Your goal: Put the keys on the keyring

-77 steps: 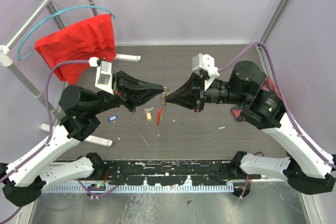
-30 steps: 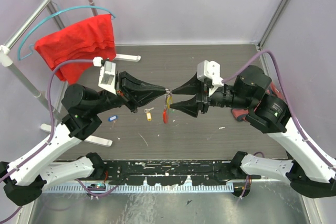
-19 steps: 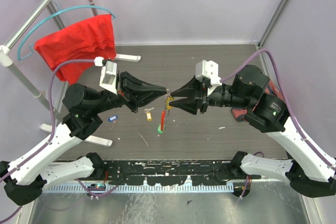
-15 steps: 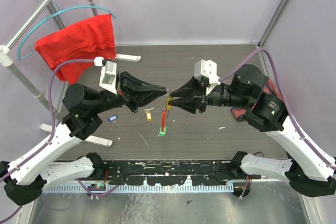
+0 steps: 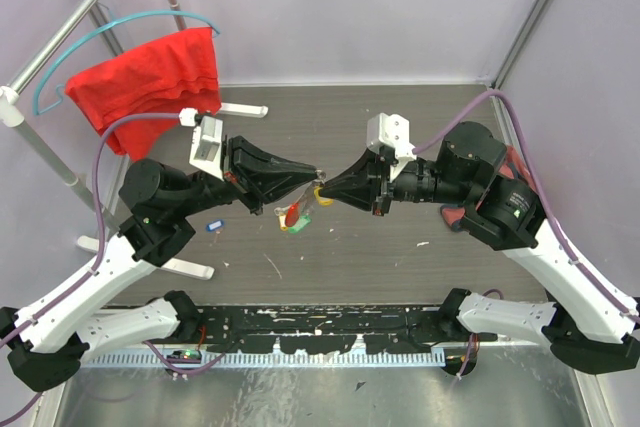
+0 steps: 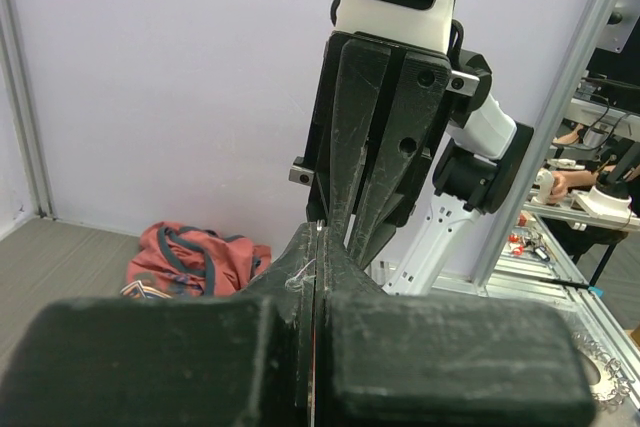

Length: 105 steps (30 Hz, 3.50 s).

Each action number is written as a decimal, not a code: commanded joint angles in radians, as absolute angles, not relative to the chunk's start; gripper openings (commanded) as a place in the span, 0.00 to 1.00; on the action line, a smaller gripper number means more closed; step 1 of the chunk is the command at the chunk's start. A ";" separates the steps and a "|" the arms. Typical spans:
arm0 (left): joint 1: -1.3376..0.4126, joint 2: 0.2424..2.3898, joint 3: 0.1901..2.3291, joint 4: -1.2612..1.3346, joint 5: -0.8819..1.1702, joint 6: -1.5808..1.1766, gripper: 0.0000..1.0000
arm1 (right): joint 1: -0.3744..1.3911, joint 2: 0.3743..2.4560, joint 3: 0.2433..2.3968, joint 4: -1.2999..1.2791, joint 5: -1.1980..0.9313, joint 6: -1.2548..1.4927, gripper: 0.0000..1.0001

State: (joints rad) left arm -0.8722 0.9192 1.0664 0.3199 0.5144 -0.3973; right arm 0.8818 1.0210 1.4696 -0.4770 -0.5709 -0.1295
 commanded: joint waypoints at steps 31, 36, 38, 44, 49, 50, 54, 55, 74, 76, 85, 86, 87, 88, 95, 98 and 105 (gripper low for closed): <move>-0.872 0.942 1.141 0.218 0.503 -0.339 0.00 | 0.885 0.992 1.521 -0.511 -0.512 -0.172 0.33; -0.871 0.927 1.142 0.159 0.444 -0.295 0.00 | 0.885 0.963 1.518 -0.555 -0.459 -0.191 0.42; -0.873 0.925 1.142 0.126 0.415 -0.277 0.00 | 0.885 0.949 1.518 -0.572 -0.434 -0.197 0.45; -0.872 0.949 1.122 0.019 0.321 -0.232 0.00 | 0.885 0.893 1.475 -0.566 -0.182 -0.142 0.52; -0.872 0.994 1.070 -0.017 0.280 -0.223 0.00 | 0.885 0.863 1.415 -0.566 0.144 -0.058 0.85; -0.871 1.007 1.062 -0.025 0.271 -0.220 0.00 | 0.885 0.848 1.396 -0.554 0.244 -0.028 0.91; -0.871 1.057 1.019 -0.019 0.232 -0.212 0.00 | 0.885 0.781 1.315 -0.498 0.482 0.025 0.96; -0.872 1.071 1.008 -0.012 0.223 -0.212 0.00 | 0.884 0.765 1.303 -0.490 0.513 0.029 0.97; -0.848 1.619 1.080 0.107 0.205 -0.251 0.02 | 0.885 0.701 1.216 -0.505 0.524 0.135 1.00; -0.830 1.685 1.110 0.134 0.229 -0.281 0.06 | 0.885 0.701 1.194 -0.495 0.524 0.159 1.00; -0.768 1.731 1.177 0.115 0.214 -0.304 0.42 | 0.885 0.739 1.171 -0.576 0.712 0.324 1.00; -0.761 1.711 1.174 0.098 0.202 -0.297 0.45 | 0.885 0.739 1.168 -0.583 0.714 0.318 1.00; -0.754 1.689 1.168 0.081 0.190 -0.290 0.47 | 0.885 0.739 1.164 -0.585 0.716 0.314 1.00; -0.747 1.660 1.160 0.066 0.178 -0.284 0.50 | 0.885 0.742 1.159 -0.591 0.720 0.303 1.00; -0.689 1.357 1.076 -0.091 -0.014 -0.286 0.86 | 0.885 0.710 1.122 -0.584 0.721 0.238 1.00; -0.644 1.234 1.062 -0.201 -0.069 -0.310 0.99 | 0.885 0.643 1.070 -0.522 0.681 0.190 1.00; -0.587 0.910 0.950 -0.345 -0.270 -0.314 0.98 | 0.885 0.531 1.023 -0.491 0.755 0.179 1.00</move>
